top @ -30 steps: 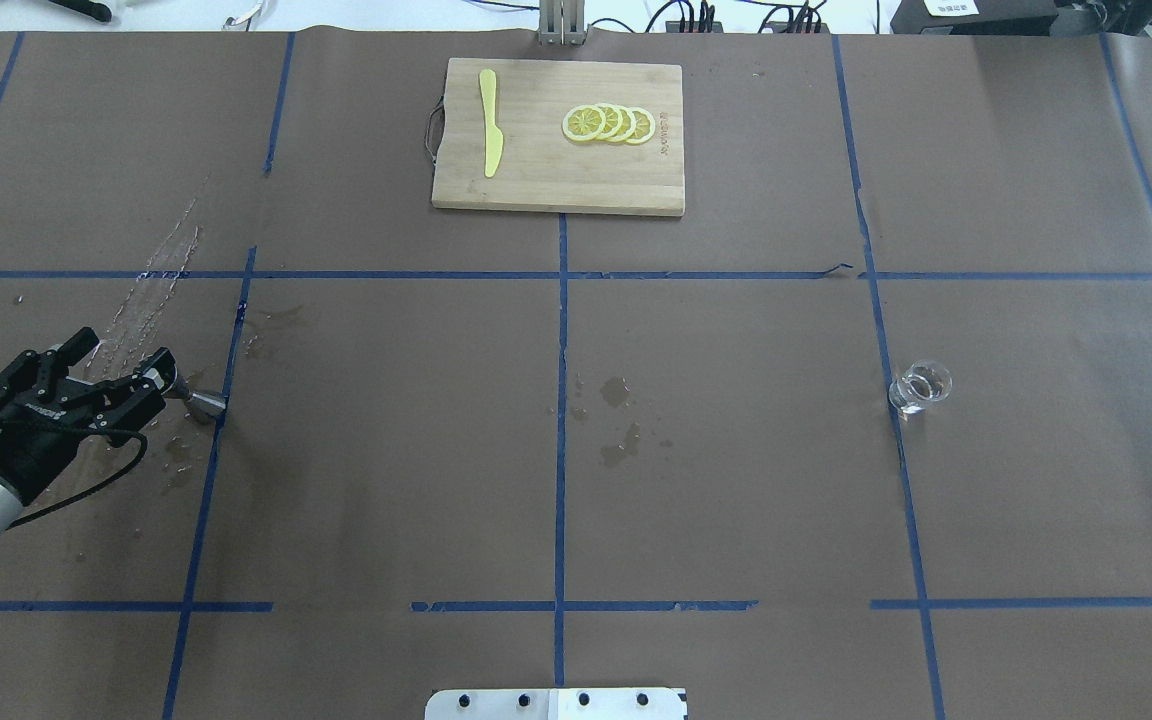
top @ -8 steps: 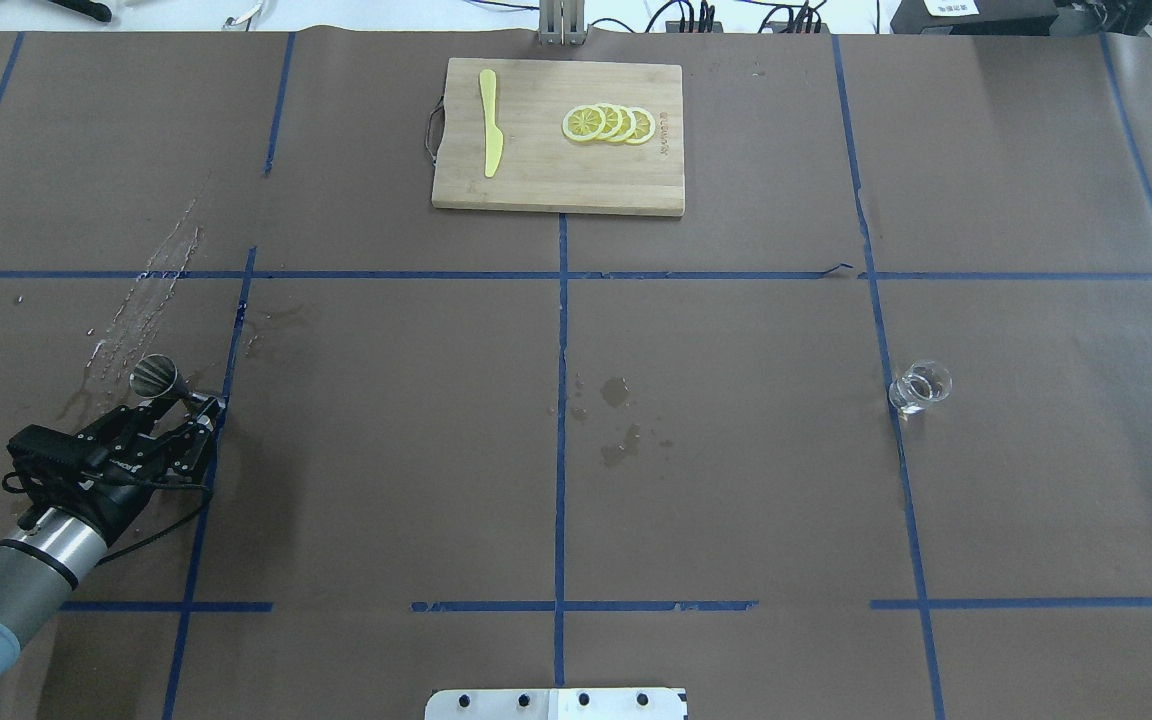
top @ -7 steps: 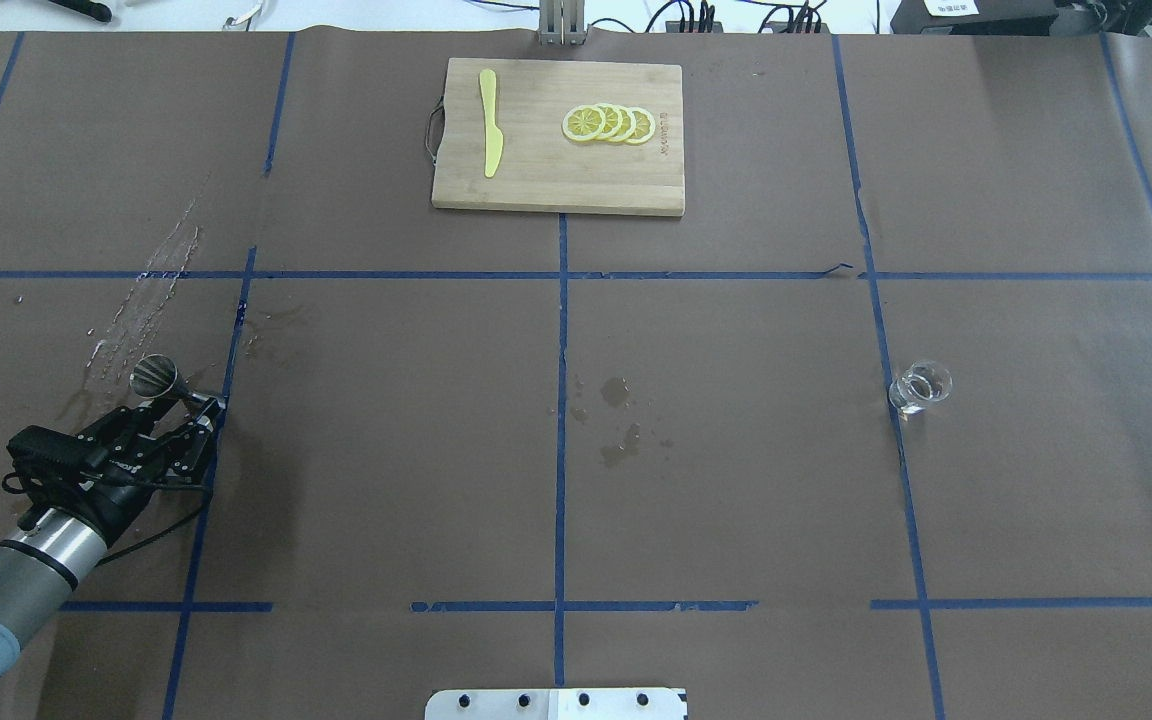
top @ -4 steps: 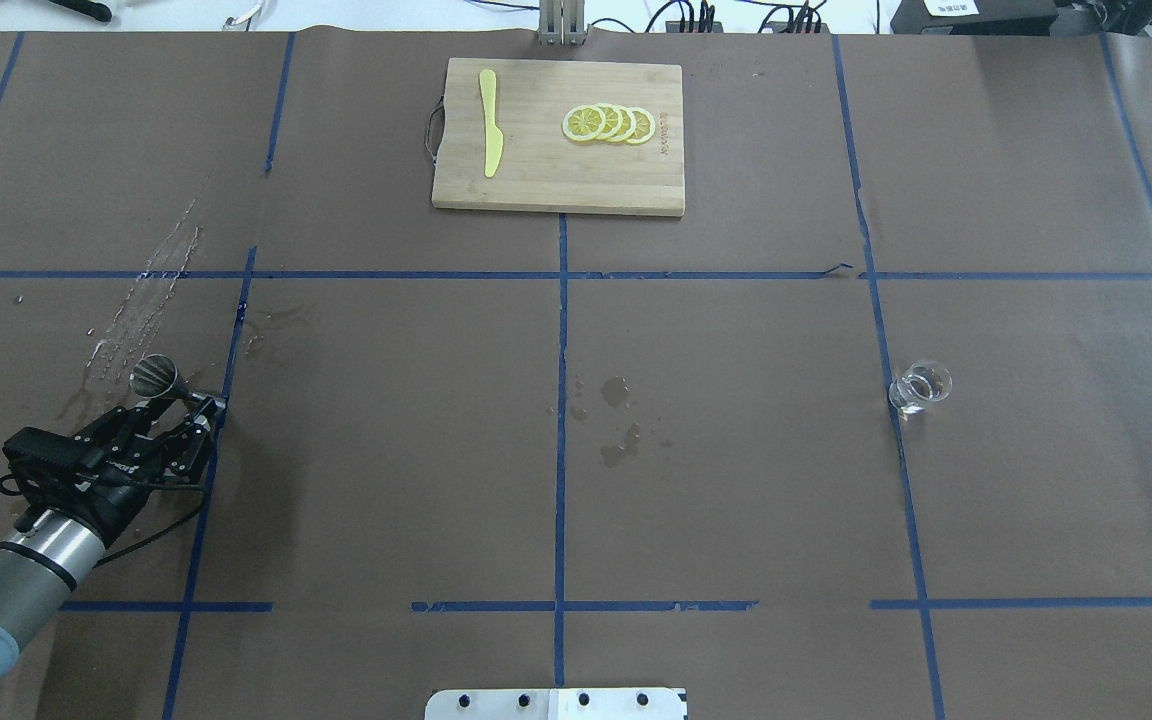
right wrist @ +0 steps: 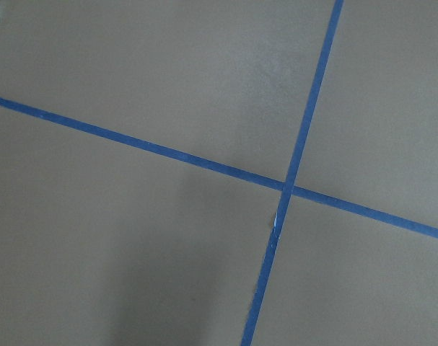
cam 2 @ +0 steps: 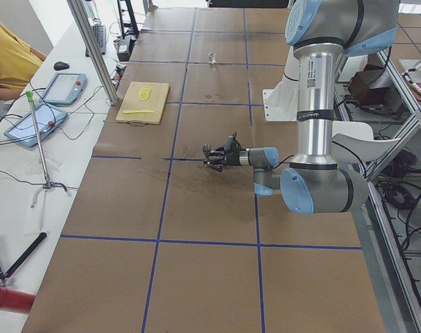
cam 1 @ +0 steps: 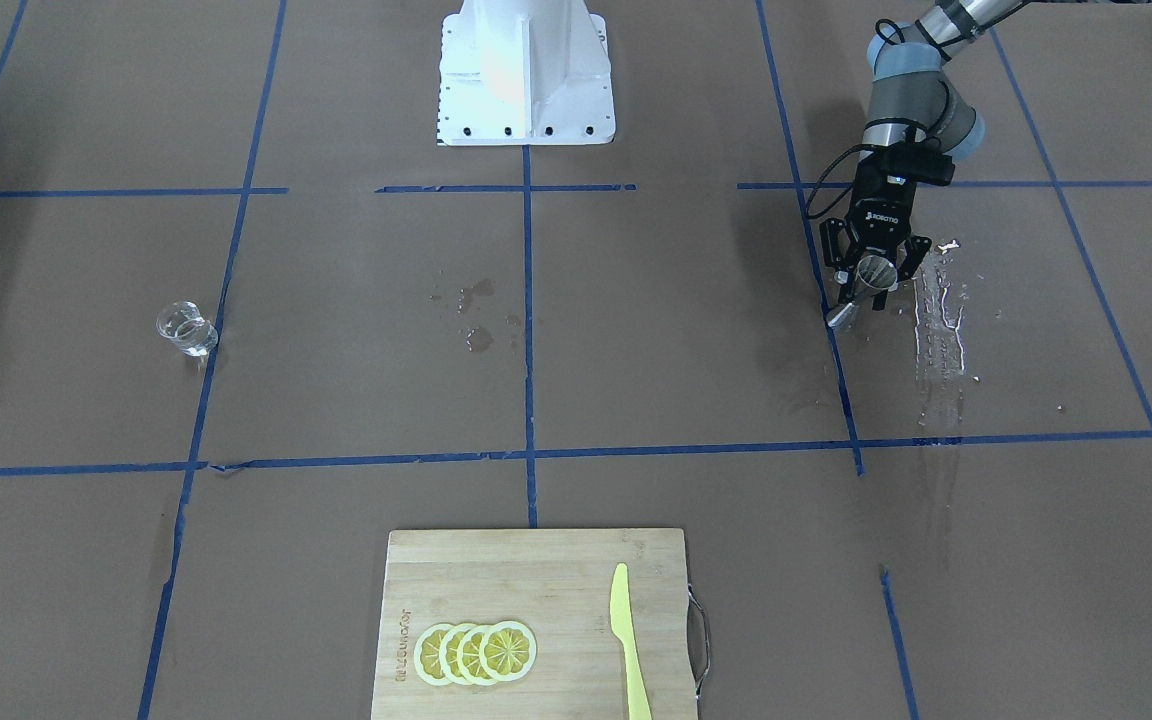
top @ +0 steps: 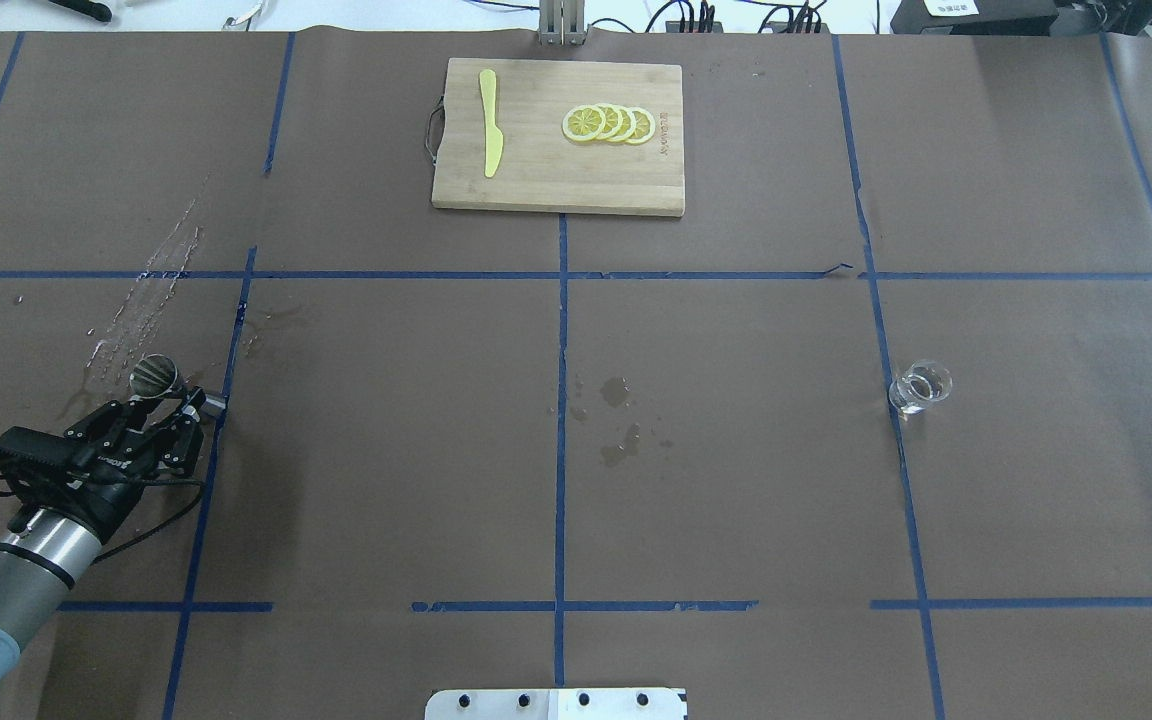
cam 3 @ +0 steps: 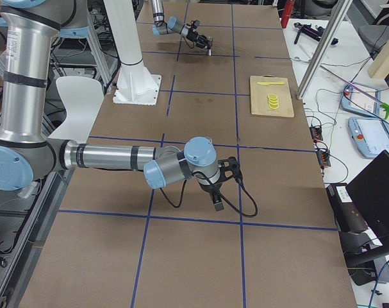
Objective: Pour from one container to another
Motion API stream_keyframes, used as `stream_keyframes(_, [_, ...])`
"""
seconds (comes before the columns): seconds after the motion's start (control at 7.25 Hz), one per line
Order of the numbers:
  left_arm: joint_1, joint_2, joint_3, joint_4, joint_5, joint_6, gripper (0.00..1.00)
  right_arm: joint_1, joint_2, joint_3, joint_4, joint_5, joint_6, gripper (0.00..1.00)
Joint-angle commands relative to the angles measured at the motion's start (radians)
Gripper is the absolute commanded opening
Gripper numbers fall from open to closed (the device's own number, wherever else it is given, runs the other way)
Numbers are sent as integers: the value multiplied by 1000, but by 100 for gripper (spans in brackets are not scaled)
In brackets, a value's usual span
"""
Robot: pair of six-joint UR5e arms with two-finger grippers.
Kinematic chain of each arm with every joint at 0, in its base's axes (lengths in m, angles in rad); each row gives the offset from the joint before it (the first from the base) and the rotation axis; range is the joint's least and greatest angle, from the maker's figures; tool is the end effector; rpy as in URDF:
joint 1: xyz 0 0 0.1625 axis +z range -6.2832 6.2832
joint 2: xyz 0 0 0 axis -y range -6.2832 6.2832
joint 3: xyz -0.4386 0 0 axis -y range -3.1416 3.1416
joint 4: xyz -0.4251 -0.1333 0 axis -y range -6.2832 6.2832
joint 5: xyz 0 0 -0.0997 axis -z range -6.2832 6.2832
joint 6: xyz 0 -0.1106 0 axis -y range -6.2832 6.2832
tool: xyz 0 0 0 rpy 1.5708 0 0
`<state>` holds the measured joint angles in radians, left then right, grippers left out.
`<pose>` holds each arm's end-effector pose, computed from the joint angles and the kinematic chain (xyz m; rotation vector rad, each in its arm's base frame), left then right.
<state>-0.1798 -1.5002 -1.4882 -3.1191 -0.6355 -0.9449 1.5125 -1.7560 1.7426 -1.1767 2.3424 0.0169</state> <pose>0.4239 -0.3030 0.5782 1.1943 0.8628 -0.2885 0.0289 -0.4688 0.6359 0.3328 -0.7756 -0.1857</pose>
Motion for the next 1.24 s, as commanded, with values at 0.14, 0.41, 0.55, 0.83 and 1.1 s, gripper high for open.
stream_keyframes(0.14, [2, -3, 0, 1, 0, 0, 49, 0, 1, 2, 0, 0, 0, 100])
stream_keyframes(0.41, [3, -3, 0, 1, 0, 0, 49, 0, 1, 2, -1, 0, 1, 100])
stream_keyframes(0.55, [3, -3, 0, 1, 0, 0, 49, 0, 1, 2, 0, 0, 0, 100])
stream_keyframes(0.83, [3, -3, 0, 1, 0, 0, 15, 0, 1, 2, -1, 0, 2, 100])
stream_keyframes(1.1, [3, -3, -3, -1, 0, 0, 0, 0, 1, 2, -1, 0, 2, 100])
